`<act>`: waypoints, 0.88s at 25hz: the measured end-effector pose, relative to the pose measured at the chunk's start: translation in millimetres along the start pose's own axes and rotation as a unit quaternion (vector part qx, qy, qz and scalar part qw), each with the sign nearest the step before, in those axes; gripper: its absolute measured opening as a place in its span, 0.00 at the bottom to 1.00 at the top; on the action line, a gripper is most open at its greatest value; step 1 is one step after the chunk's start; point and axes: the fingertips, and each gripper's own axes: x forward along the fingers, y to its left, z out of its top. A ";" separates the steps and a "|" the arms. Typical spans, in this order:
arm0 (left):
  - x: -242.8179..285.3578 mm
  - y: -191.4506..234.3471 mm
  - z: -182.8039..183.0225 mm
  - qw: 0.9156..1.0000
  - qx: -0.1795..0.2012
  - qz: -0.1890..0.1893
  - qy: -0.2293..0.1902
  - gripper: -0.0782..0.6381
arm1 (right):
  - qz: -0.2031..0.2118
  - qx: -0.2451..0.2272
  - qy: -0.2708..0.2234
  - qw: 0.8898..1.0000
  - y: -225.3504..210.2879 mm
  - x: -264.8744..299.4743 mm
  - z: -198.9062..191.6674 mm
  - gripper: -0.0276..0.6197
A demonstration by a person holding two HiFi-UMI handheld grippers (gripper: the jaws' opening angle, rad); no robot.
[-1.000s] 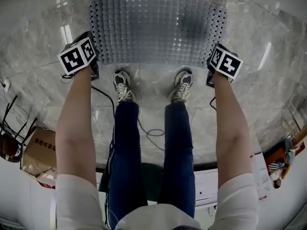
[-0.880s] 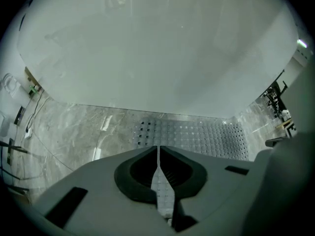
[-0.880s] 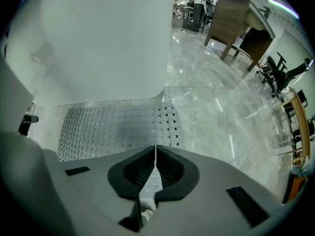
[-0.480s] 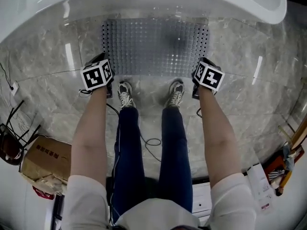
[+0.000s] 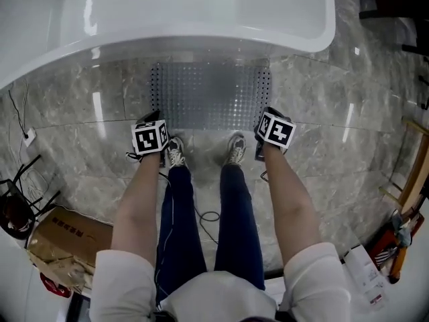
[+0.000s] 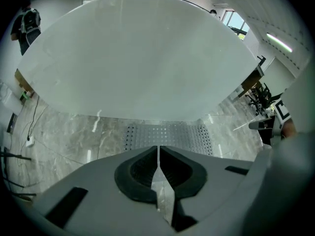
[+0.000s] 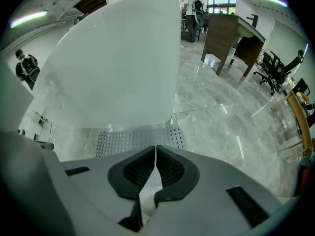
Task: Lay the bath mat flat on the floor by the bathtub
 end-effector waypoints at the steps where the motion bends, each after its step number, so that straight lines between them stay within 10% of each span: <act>1: -10.9 -4.6 0.2 1.000 0.006 -0.003 -0.001 0.17 | 0.002 0.000 -0.001 1.000 1.1 -11.5 0.1 0.10; 22: -235.8 -81.5 74.4 0.991 0.055 -0.037 -0.114 0.17 | 0.079 -0.018 -0.125 0.989 53.5 -248.1 58.1 0.10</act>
